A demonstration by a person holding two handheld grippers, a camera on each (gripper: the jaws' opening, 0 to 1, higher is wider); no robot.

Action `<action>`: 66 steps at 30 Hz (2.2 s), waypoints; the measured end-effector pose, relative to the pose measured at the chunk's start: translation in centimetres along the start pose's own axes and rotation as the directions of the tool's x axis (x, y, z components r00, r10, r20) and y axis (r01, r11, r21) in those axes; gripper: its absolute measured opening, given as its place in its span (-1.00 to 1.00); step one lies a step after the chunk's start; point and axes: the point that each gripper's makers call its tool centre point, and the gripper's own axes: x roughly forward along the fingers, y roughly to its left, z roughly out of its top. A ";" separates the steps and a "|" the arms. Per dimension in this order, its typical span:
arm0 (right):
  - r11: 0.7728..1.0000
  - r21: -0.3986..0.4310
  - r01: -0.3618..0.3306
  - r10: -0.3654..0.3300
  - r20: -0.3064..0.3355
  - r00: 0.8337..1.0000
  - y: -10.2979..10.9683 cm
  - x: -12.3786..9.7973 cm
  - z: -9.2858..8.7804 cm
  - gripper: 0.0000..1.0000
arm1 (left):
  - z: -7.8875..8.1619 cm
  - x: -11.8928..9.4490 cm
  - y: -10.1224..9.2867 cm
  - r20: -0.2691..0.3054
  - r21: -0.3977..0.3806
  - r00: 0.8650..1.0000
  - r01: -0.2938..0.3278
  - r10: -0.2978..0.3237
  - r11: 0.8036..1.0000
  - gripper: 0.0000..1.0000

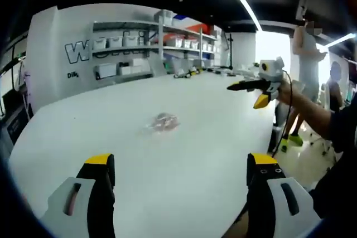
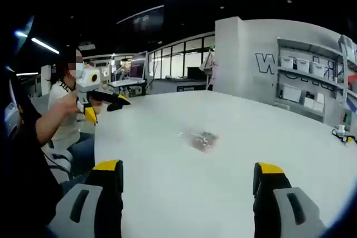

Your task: Open the resealable bag by pulling the two sides of the seal apart until the entire bag opening is separated and visibly accessible.

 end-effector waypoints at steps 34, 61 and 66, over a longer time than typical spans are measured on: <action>0.987 -0.158 -0.006 -0.008 -0.091 0.996 -1.5 2.4 1.9 0.77 | -0.4 3.2 -0.1 0.027 -0.003 1.000 -0.001 0.001 1.000 0.91; 0.968 -0.235 -0.093 0.055 -0.161 0.985 -1.4 7.6 2.2 0.69 | -0.2 3.1 0.0 0.025 -0.014 1.000 -0.014 0.015 1.000 0.91; 0.969 -0.231 -0.091 0.054 -0.162 0.985 -1.7 7.8 2.2 0.68 | -0.2 3.2 0.0 0.022 -0.016 1.000 -0.013 0.013 1.000 0.91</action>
